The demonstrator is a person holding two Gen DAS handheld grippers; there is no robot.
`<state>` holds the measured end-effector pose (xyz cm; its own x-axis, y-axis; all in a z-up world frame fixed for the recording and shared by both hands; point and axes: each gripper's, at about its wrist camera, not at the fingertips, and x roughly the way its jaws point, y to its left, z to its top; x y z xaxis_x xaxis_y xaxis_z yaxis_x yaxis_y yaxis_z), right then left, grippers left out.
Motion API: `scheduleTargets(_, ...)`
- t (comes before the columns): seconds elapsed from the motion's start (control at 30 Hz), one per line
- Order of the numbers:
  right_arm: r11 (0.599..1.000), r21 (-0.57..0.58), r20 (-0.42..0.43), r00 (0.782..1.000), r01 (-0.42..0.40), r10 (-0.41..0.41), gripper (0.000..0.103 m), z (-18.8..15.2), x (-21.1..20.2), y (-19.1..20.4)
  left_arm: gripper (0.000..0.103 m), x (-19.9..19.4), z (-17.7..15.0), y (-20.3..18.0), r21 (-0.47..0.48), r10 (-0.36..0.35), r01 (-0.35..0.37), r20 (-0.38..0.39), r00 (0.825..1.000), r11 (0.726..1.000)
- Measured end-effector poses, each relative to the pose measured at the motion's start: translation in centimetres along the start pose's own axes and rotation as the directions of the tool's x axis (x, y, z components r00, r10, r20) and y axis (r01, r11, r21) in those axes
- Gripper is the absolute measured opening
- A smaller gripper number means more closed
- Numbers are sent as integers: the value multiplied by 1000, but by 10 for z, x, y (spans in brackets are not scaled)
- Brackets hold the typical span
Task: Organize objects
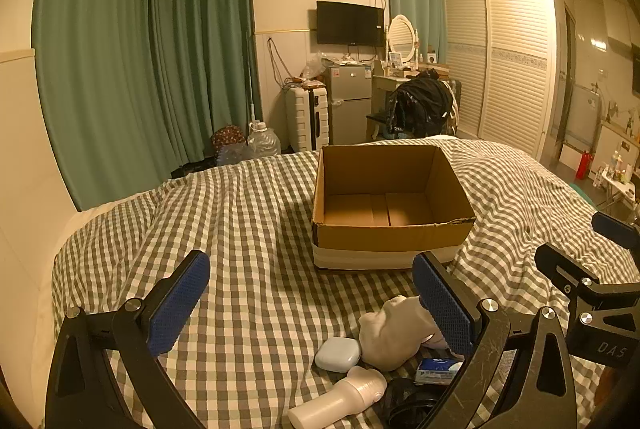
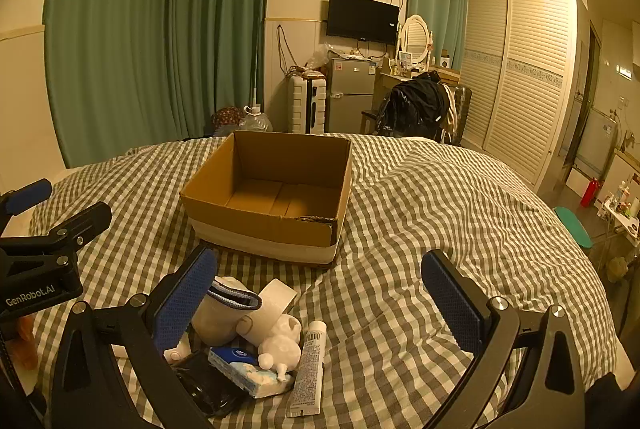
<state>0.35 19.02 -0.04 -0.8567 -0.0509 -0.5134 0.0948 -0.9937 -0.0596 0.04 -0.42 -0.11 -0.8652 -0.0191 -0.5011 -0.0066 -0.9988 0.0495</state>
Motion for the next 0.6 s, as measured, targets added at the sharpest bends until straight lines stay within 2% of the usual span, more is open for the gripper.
scheduleTargets(0.6, 1000, -21, 0, 1000, -10, 10, 103, 4, -1, 6, 103, 3, 0, 1, -11, 2, -2, -6, 1000, 1000)
